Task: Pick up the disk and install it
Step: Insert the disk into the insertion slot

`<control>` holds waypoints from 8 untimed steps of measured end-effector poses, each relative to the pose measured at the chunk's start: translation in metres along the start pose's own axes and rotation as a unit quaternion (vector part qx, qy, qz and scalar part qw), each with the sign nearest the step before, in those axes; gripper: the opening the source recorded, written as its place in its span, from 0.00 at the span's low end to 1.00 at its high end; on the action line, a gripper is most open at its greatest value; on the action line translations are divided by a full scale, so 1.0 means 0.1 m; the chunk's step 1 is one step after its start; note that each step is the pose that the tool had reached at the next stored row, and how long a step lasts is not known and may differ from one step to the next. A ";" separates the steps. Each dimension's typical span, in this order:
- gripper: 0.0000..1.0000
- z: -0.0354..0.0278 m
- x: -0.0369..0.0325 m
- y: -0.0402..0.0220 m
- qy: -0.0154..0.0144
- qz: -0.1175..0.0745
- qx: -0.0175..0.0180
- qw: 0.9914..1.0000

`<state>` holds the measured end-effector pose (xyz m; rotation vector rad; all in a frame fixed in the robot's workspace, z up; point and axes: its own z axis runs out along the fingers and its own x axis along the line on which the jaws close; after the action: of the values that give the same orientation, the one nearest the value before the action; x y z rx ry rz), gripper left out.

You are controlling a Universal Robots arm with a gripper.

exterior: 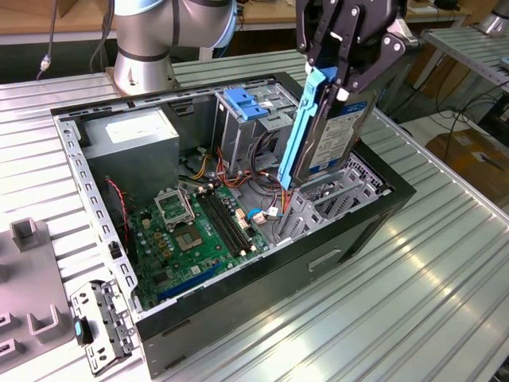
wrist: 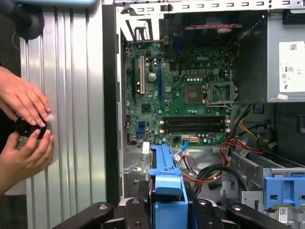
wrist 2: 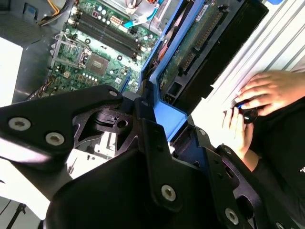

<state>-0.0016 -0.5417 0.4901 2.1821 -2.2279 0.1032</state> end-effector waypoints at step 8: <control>0.37 0.091 0.071 -0.041 -0.001 -0.012 0.001 1.000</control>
<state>0.0026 -0.5495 0.4816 2.2099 -2.2023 0.1028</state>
